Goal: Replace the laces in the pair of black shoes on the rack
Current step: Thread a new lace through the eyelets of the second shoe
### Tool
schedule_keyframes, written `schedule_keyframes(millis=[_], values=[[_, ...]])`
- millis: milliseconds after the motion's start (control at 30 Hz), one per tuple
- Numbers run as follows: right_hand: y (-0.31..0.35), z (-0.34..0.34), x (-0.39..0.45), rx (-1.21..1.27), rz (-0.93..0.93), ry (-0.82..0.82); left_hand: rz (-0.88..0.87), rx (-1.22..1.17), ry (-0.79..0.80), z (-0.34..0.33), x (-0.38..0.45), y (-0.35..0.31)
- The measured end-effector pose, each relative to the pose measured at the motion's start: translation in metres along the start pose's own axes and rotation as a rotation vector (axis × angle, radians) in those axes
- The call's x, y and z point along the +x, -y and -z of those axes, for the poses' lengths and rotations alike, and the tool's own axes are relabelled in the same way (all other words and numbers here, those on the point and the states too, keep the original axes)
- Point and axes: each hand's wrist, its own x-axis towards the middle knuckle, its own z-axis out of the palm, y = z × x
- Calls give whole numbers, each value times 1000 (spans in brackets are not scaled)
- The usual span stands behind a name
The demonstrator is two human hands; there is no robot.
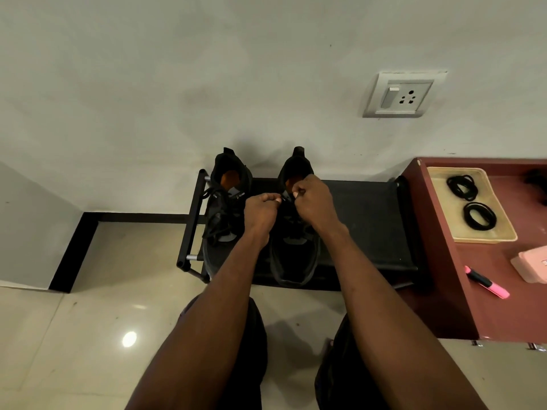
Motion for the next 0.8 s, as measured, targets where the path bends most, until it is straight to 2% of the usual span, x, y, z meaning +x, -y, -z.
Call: schedule_keyframes(millis=[167, 567, 700, 800], values=[[-10, 15, 6, 52, 25, 99, -2, -18, 29, 1, -1, -1], [14, 2, -5, -205, 71, 10, -19, 32, 78, 4, -4, -3], [7, 7, 2, -254, 151, 107, -13, 20, 83, 4, -3, -2], [-2, 8, 6, -198, 168, 165, -8, 36, 79, 4, -1, 0]])
